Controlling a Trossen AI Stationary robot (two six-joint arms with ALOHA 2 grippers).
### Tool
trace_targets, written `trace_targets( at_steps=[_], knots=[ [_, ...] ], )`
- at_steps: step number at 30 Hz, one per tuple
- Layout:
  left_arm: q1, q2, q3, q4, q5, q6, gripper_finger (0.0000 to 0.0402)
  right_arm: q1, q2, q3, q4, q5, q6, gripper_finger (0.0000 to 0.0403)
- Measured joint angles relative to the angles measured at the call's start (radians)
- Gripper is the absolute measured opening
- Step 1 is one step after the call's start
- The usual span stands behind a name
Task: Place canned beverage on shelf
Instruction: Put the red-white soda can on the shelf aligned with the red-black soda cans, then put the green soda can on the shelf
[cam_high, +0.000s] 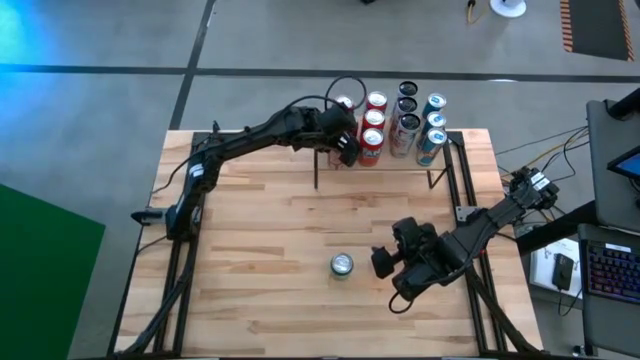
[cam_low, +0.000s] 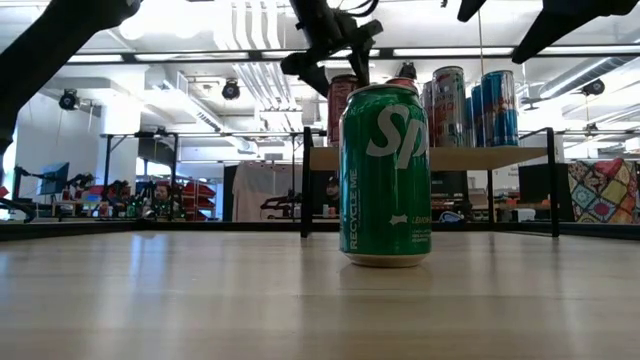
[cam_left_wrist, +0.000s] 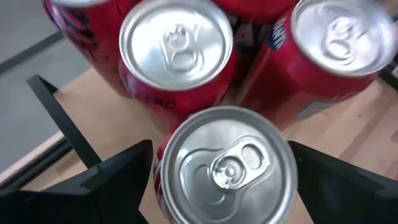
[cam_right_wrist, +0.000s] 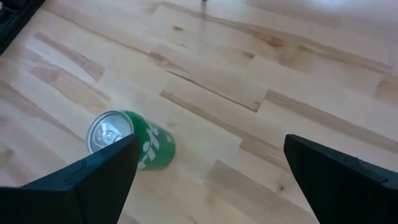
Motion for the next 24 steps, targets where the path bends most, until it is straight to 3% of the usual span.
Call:
trace_targets(
  at_steps=[6,11,15,19,24],
  knots=[
    [-0.005,-0.052,0.018,0.006,0.0,0.064,0.0347,0.021,0.0,-0.002,0.0,0.011,0.038,0.0389],
    [-0.024,-0.144,0.011,-0.096,-0.037,0.123,0.0347,0.049,0.001,-0.003,0.006,0.054,0.08,0.0389],
    [-0.1,-0.247,-0.041,-0.108,-0.098,0.212,0.0345,0.066,0.01,-0.013,0.096,0.092,-0.054,0.0389],
    [-0.191,-0.377,-0.231,0.002,-0.128,0.264,0.0333,0.064,0.042,-0.017,0.268,0.104,-0.249,0.0389],
    [-0.281,-0.598,-0.658,0.29,-0.1,0.229,0.0315,0.063,0.109,-0.016,0.504,0.105,-0.485,0.0389]
  ],
)
